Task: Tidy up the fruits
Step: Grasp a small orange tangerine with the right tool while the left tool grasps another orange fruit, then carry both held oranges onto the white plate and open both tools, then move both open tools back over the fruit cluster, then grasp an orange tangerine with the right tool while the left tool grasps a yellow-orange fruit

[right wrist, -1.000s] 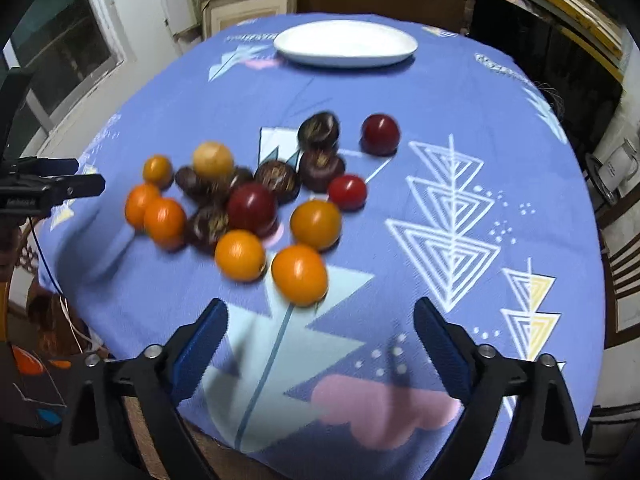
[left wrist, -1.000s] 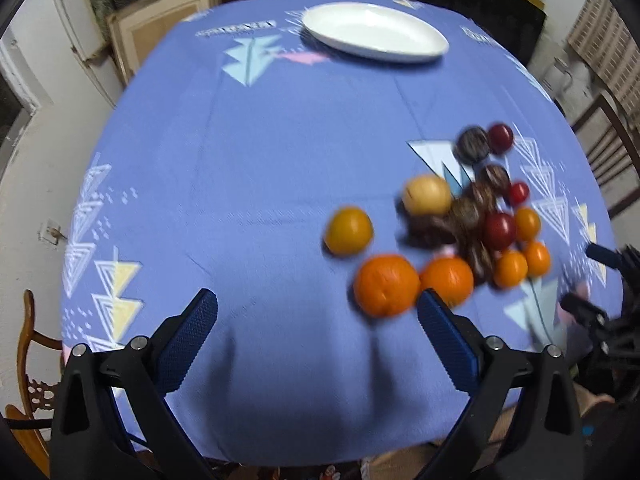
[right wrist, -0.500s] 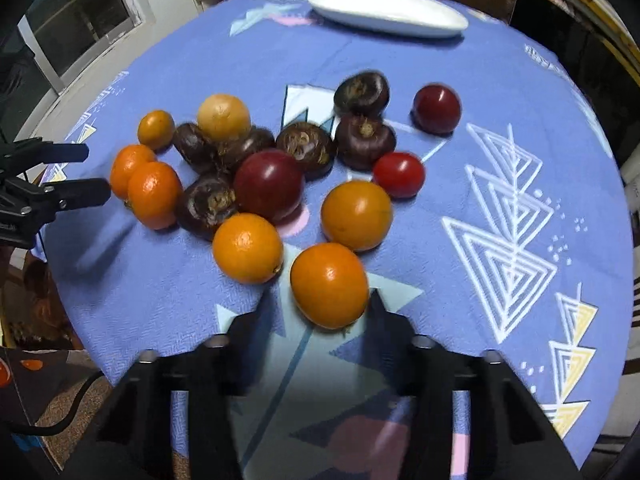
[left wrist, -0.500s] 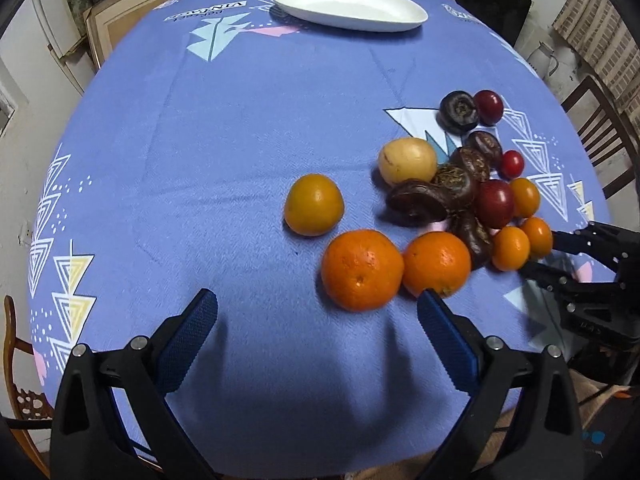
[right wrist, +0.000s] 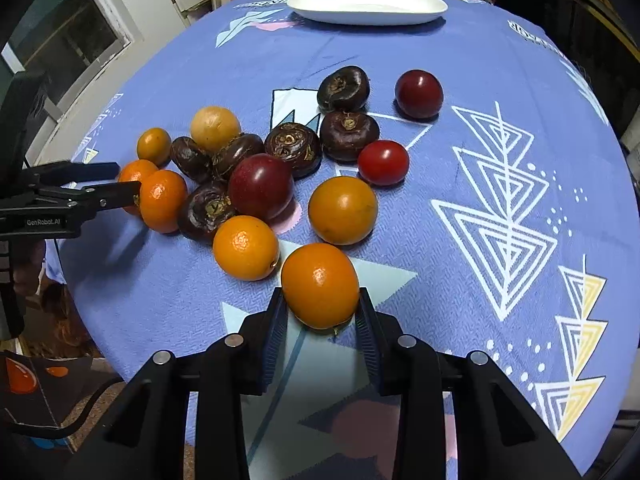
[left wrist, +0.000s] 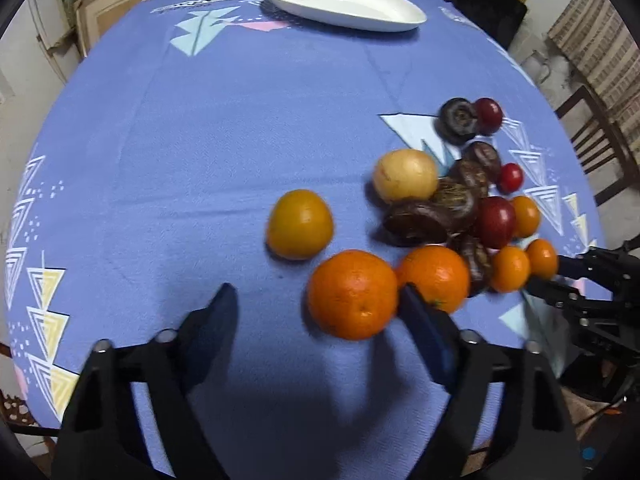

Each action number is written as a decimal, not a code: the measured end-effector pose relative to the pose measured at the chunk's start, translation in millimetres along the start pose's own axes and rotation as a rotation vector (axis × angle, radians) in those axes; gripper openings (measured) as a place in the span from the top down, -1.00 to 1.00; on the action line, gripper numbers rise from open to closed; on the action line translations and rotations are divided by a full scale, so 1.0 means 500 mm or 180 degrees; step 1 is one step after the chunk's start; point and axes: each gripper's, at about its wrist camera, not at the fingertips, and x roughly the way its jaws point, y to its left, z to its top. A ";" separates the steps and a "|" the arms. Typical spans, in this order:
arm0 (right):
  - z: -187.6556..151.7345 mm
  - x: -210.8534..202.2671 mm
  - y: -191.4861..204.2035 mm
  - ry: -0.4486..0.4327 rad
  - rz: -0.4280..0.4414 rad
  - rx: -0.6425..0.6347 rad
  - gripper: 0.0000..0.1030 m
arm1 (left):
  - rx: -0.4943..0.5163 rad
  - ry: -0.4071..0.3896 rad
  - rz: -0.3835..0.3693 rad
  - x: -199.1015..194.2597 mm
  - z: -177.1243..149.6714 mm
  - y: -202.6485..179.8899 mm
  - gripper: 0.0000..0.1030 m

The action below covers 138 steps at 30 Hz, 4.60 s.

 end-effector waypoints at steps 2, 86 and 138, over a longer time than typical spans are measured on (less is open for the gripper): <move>-0.001 0.000 0.002 0.0004 0.0008 -0.0006 0.31 | 0.0046 0.0000 -0.0040 0.000 -0.003 -0.001 -0.51; 0.097 -0.079 -0.024 -0.0504 0.0229 -0.0197 -0.54 | -0.0035 -0.0352 0.0247 -0.073 0.125 0.086 -0.72; 0.032 -0.002 0.014 -0.0065 0.0353 -0.0197 0.28 | 0.0229 0.0076 0.0163 0.040 0.071 0.009 0.31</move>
